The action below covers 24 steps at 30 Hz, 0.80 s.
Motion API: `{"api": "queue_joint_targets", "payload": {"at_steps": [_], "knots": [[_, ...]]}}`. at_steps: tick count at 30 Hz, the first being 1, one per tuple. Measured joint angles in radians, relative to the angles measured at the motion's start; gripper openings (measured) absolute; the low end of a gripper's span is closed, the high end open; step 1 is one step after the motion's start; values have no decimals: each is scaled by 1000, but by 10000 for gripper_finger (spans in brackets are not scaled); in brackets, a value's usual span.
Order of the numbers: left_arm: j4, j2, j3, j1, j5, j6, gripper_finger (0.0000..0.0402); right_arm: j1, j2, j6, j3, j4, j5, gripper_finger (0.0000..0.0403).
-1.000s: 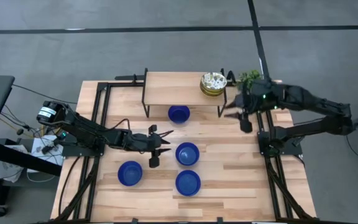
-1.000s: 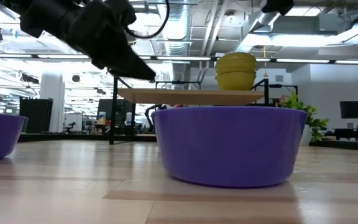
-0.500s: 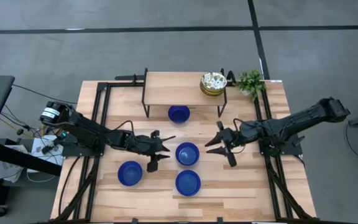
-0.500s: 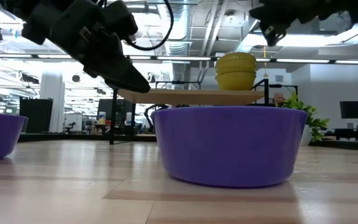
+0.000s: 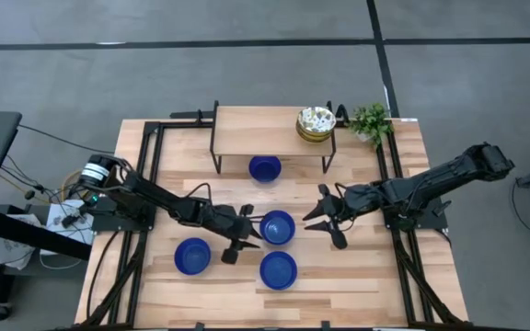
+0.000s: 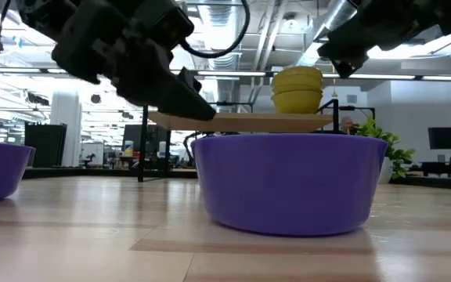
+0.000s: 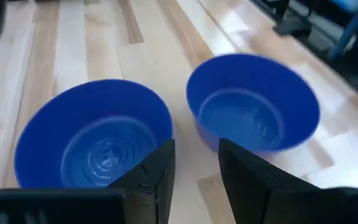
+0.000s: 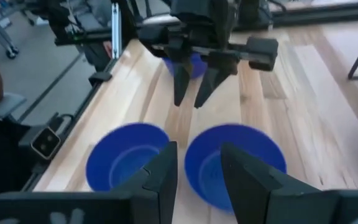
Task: Pick & Place Mini bowls
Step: Put the blue bowl on the shelf
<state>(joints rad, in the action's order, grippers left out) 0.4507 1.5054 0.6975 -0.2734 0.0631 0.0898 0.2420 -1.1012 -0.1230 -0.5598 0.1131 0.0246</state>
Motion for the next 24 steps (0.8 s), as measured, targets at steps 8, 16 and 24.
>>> {"api": "queue_joint_targets", "payload": {"at_steps": [8,16,24], "knots": [[30,100,11,0,-79,317,121,0,-5,0,0,-15,1,113],[130,133,11,0,-115,437,121,0,-5,0,0,-13,1,113],[132,141,10,8,-116,437,121,0,-5,0,0,-13,2,113]]}}
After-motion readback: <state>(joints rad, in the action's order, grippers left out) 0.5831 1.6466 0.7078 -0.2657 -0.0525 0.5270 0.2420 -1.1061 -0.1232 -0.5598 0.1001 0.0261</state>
